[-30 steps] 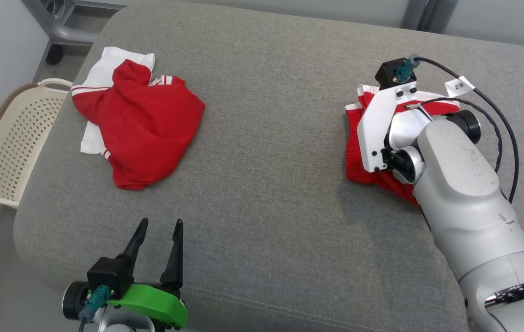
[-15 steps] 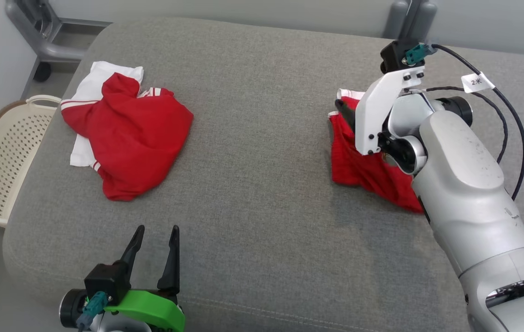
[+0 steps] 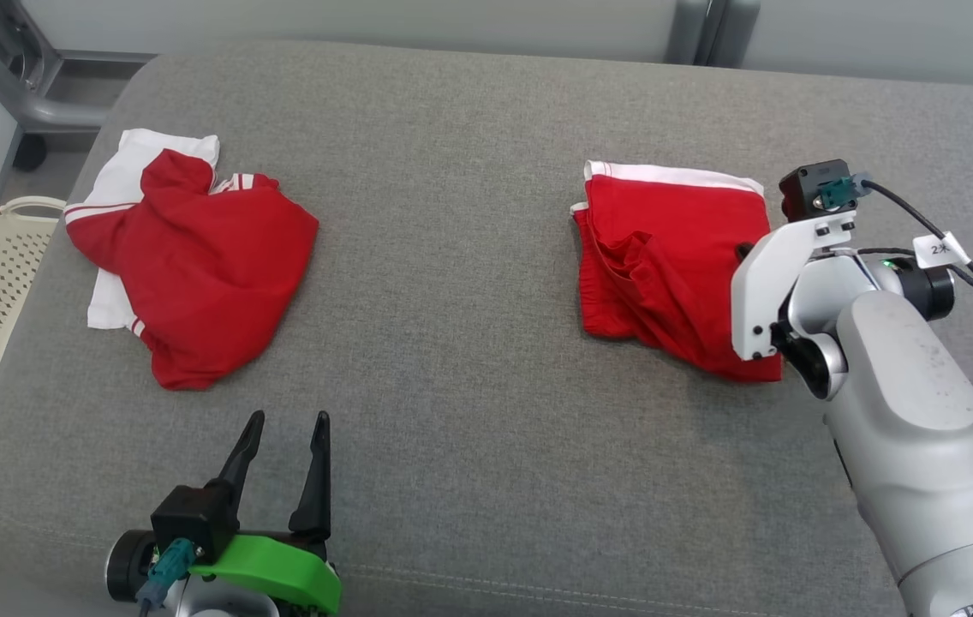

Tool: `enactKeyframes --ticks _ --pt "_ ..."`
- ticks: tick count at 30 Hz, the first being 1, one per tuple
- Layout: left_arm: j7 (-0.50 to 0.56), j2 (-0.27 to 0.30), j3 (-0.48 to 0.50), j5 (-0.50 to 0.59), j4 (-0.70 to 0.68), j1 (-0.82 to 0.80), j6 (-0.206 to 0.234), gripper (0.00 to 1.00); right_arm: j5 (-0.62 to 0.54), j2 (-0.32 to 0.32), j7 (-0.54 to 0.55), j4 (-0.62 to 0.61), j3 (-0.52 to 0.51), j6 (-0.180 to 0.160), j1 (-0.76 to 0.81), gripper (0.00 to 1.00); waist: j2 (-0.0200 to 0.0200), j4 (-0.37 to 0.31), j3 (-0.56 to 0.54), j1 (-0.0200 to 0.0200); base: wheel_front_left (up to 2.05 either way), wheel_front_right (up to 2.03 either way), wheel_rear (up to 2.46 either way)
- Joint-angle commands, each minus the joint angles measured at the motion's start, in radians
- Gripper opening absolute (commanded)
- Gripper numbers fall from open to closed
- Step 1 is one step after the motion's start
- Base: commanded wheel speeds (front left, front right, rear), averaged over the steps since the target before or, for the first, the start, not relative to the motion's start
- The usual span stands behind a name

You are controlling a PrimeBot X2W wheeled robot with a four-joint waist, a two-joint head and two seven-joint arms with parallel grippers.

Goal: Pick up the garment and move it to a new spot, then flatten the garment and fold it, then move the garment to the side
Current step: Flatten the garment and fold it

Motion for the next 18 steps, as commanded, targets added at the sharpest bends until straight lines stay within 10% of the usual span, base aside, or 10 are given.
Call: enactKeyframes --ticks 1,18 --pt "-0.001 0.001 0.003 0.005 -0.003 -0.016 0.001 1.00 -0.004 0.011 -0.009 -0.005 0.003 -0.001 0.012 0.00 -0.0001 -0.001 0.017 0.0000 0.00 0.00 0.00" --pt "-0.001 -0.002 0.006 0.001 0.022 -0.032 -0.005 1.00 0.104 0.083 0.041 0.014 0.219 -0.001 0.025 0.00 -0.0001 0.016 0.012 0.0000 0.00 0.00 0.00"
